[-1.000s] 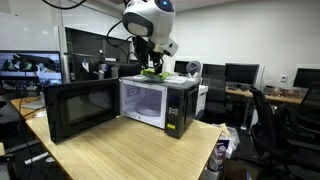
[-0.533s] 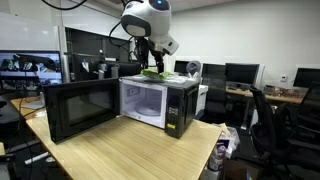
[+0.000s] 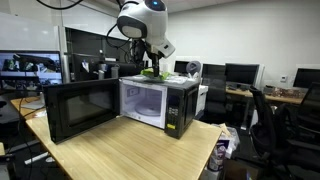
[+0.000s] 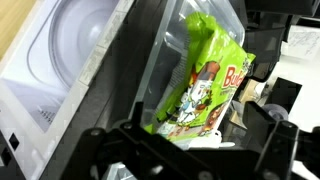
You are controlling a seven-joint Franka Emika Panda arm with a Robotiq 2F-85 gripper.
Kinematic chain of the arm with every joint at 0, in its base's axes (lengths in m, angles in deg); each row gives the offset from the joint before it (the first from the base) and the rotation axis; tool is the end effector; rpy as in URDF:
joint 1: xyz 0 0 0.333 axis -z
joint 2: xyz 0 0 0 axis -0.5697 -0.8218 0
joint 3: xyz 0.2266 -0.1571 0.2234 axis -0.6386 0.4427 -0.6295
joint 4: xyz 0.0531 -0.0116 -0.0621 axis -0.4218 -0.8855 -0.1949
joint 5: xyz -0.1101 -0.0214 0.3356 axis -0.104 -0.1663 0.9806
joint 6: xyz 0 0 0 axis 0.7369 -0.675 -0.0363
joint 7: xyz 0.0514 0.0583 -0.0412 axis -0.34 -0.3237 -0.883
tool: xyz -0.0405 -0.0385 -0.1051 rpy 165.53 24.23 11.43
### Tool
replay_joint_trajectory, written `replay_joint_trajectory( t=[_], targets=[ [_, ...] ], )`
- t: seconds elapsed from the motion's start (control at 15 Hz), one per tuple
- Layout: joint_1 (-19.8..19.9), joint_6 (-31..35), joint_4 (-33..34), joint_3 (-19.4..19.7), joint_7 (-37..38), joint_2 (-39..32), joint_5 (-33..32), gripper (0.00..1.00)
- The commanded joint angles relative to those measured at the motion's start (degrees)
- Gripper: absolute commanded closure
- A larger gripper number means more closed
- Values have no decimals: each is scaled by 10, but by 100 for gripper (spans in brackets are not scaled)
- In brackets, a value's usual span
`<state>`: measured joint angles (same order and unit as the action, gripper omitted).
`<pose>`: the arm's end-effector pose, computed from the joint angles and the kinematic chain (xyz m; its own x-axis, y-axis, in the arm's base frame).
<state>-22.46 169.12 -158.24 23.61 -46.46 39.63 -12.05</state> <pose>0.5828 -0.1882 0.4921 0.6764 -0.7291 0.1050 -0.4271 -0.5043 -0.7506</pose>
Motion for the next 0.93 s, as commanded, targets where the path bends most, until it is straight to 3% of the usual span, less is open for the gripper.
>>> replay_joint_trajectory(
  t=[0.0,0.6,0.87],
  targets=[
    [-4,14,-34,-4,-2,24,11,0],
    [-17,45,-54,-19,-48,17,89,0],
    [-20,54,-43,-20,-43,16,96,0]
  ],
)
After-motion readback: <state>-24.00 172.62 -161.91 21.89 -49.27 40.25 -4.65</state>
